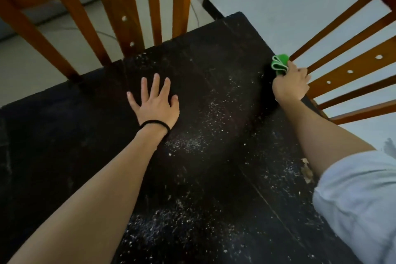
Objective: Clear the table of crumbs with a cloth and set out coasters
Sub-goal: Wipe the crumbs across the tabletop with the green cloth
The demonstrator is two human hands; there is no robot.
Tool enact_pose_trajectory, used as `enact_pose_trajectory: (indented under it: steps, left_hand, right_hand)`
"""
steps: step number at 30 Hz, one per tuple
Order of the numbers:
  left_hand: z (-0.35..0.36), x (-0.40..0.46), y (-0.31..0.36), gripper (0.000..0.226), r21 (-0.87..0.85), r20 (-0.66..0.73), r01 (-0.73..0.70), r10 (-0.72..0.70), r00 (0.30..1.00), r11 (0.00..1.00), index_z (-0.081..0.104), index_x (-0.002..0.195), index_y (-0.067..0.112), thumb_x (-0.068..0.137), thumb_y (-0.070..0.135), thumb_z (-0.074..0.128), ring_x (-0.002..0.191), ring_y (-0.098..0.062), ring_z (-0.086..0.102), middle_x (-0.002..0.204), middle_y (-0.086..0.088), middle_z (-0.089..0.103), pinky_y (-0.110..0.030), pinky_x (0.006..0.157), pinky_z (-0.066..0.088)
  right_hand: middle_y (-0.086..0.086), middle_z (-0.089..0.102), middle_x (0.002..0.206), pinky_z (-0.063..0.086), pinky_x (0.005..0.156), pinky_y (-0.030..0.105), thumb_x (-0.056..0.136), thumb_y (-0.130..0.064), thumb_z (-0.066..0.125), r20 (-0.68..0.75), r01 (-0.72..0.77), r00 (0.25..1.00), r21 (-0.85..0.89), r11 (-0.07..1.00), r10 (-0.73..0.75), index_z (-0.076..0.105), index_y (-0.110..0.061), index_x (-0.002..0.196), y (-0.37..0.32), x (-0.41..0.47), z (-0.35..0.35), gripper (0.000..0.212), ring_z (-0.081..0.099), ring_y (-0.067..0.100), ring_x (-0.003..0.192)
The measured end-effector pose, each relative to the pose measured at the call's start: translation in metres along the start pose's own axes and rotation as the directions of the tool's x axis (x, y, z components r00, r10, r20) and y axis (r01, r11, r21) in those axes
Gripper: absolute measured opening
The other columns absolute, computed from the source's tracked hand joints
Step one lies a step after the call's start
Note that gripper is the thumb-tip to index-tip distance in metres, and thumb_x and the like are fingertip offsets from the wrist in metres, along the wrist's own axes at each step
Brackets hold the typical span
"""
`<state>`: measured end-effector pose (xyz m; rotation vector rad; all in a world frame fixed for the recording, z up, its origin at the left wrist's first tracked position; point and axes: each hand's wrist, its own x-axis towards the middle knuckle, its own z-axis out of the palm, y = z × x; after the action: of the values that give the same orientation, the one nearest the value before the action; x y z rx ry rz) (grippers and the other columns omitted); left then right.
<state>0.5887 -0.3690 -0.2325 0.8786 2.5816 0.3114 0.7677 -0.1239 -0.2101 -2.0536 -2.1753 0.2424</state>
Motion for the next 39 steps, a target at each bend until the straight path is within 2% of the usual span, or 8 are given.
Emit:
enact_pose_trajectory:
  steps: [3, 8, 15, 20, 24, 32, 34, 39]
  left_hand:
    - [0.004, 0.003, 0.0, 0.053, 0.014, 0.002, 0.008, -0.008, 1.0, 1.0, 0.013, 0.147, 0.037, 0.097, 0.045, 0.03, 0.146, -0.018, -0.009, 0.158, 0.009, 0.0, -0.052, 0.113, -0.01]
    - [-0.001, 0.005, 0.001, 0.049, -0.025, 0.031, 0.026, -0.026, 0.999, 0.999, 0.019, 0.145, 0.038, 0.098, 0.042, 0.029, 0.146, -0.016, -0.006, 0.158, 0.011, 0.004, -0.049, 0.114, -0.012]
    - [-0.03, 0.014, -0.021, 0.039, -0.192, 0.125, -0.037, 0.062, 0.99, 0.981, 0.042, 0.137, 0.032, 0.099, 0.034, 0.035, 0.145, -0.012, 0.01, 0.154, 0.012, 0.022, -0.042, 0.116, 0.002]
    - [-0.029, -0.019, -0.051, 0.039, -0.123, -0.024, -0.068, 0.066, 0.998, 0.99, 0.046, 0.136, 0.025, 0.097, 0.026, 0.042, 0.144, -0.016, 0.018, 0.152, 0.004, 0.03, -0.044, 0.117, 0.013]
    - [-0.027, -0.049, -0.075, 0.038, -0.094, -0.053, 0.0, -0.004, 0.999, 0.996, 0.046, 0.135, 0.026, 0.097, 0.025, 0.041, 0.144, -0.015, 0.016, 0.152, 0.005, 0.03, -0.042, 0.116, 0.009]
    - [-0.03, -0.066, -0.094, 0.043, -0.118, -0.009, 0.011, -0.012, 1.0, 0.993, 0.039, 0.14, 0.029, 0.097, 0.026, 0.041, 0.146, -0.015, 0.007, 0.155, 0.007, 0.022, -0.042, 0.118, -0.001]
    - [-0.027, -0.07, -0.095, 0.046, -0.095, -0.004, 0.002, -0.003, 1.0, 0.995, 0.034, 0.142, 0.03, 0.097, 0.027, 0.04, 0.146, -0.016, 0.003, 0.157, 0.006, 0.017, -0.043, 0.117, -0.005]
    - [-0.02, -0.085, -0.096, 0.048, -0.07, 0.014, 0.024, -0.023, 1.0, 0.997, 0.029, 0.144, 0.033, 0.097, 0.027, 0.039, 0.146, -0.018, -0.003, 0.158, 0.005, 0.01, -0.045, 0.116, -0.009]
  right_hand:
    - [0.015, 0.033, 0.14, 0.03, 0.106, 0.046, 0.086, -0.007, 0.046, 0.049, -0.02, 0.999, 0.032, 0.999, 0.018, 0.035, -0.019, 0.14, -0.01, 0.015, 0.006, 0.057, 0.031, 0.035, 0.128]
    - [0.014, 0.041, 0.13, 0.039, 0.098, 0.042, 0.078, -0.002, 0.049, 0.106, 0.402, 0.907, 0.064, 0.913, -0.407, 0.041, -0.019, 0.136, -0.045, -0.034, 0.02, 0.061, 0.039, 0.034, 0.115]
    - [0.014, 0.051, 0.105, 0.042, 0.079, 0.034, 0.074, 0.003, 0.05, 0.203, 0.747, 0.465, 0.432, 0.505, -0.862, 0.057, -0.016, 0.126, -0.03, -0.16, 0.015, 0.055, 0.045, 0.028, 0.093]
    - [0.018, 0.046, 0.118, 0.038, 0.093, 0.036, 0.081, -0.003, 0.045, 0.029, 0.508, 0.847, 0.25, 0.824, -0.531, 0.049, -0.02, 0.133, -0.051, -0.092, 0.014, 0.054, 0.043, 0.034, 0.108]
    - [0.018, 0.039, 0.128, 0.036, 0.095, 0.043, 0.082, -0.009, 0.046, 0.135, 0.418, 0.895, 0.084, 0.905, -0.426, 0.041, -0.02, 0.136, -0.065, -0.084, 0.026, 0.055, 0.039, 0.038, 0.114]
    - [0.017, 0.055, 0.103, 0.047, 0.074, 0.039, 0.067, -0.008, 0.056, 0.249, 0.849, 0.349, 0.325, 0.418, -0.903, 0.06, -0.017, 0.12, -0.034, -0.229, 0.021, 0.053, 0.053, 0.036, 0.089]
    - [0.017, 0.057, 0.102, 0.048, 0.075, 0.038, 0.071, -0.01, 0.048, 0.165, 0.819, 0.432, 0.339, 0.462, -0.887, 0.062, -0.018, 0.119, -0.03, -0.217, 0.018, 0.05, 0.054, 0.035, 0.088]
    - [0.021, 0.046, 0.119, 0.04, 0.091, 0.044, 0.079, -0.008, 0.044, 0.053, 0.49, 0.866, 0.118, 0.864, -0.498, 0.049, -0.018, 0.133, -0.026, -0.129, 0.014, 0.055, 0.044, 0.039, 0.106]
